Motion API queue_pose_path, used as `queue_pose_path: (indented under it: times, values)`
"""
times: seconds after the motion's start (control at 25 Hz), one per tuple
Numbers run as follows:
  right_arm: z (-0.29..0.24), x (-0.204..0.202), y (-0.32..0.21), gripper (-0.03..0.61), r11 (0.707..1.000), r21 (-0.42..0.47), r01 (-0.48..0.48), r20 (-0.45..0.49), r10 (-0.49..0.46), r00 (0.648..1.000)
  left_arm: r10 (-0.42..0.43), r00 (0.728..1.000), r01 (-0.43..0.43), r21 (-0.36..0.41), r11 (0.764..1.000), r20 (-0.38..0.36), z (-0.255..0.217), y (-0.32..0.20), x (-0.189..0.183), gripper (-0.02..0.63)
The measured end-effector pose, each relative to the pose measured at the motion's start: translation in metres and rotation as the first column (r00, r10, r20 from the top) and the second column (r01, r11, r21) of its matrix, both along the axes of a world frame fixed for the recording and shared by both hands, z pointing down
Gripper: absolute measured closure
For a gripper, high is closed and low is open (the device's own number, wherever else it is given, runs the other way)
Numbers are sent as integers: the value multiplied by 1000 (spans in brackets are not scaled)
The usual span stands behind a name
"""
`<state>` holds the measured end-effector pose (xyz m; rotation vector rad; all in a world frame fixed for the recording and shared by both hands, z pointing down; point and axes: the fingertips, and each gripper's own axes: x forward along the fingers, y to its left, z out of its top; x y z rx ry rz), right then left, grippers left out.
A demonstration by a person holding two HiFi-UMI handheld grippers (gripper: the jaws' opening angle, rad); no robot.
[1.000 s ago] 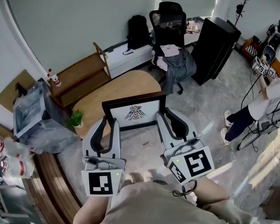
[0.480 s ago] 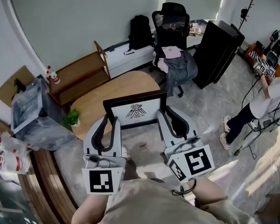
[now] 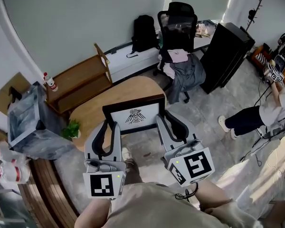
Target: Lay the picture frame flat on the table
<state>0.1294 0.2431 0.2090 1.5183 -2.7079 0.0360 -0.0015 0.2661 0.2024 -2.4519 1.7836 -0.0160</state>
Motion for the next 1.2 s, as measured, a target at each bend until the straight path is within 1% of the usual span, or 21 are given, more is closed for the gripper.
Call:
queue_pose_path:
  times: [0.08, 0.24, 0.32, 0.48, 0.72, 0.84, 1.0, 1.2]
  values:
    - [6, -8, -27, 522, 1000, -12, 1, 1, -1, 1000, -5, 1000, 5, -9, 1000, 0, 5, -26, -8, 534]
    - [12, -32, -90, 522, 999, -44, 10, -9, -11, 1000, -15, 1000, 15, -61, 998, -4, 15, -89, -32, 534]
    - [13, -44, -123, 522, 998, -57, 11, -12, -12, 1000, -17, 1000, 16, -68, 998, -7, 15, -122, -45, 534]
    - [26, -60, -167, 522, 997, -79, 11, -4, -11, 1000, -16, 1000, 16, -76, 997, 4, 24, -166, -61, 534]
    - [22, -97, -253, 522, 994, -106, 11, 11, -10, 1000, -8, 1000, 8, -102, 995, 6, 18, -253, -98, 534]
    - [23, -111, -282, 522, 994, -111, 9, 6, -8, 1000, -5, 1000, 5, -99, 995, 5, 19, -283, -112, 534]
    - [25, -131, -316, 522, 993, -115, 6, -2, -7, 1000, -4, 1000, 4, -115, 993, -3, 23, -314, -131, 534]
    - [28, -149, -343, 522, 993, -115, 11, -11, -12, 1000, -10, 1000, 9, -108, 994, -2, 26, -341, -149, 532]
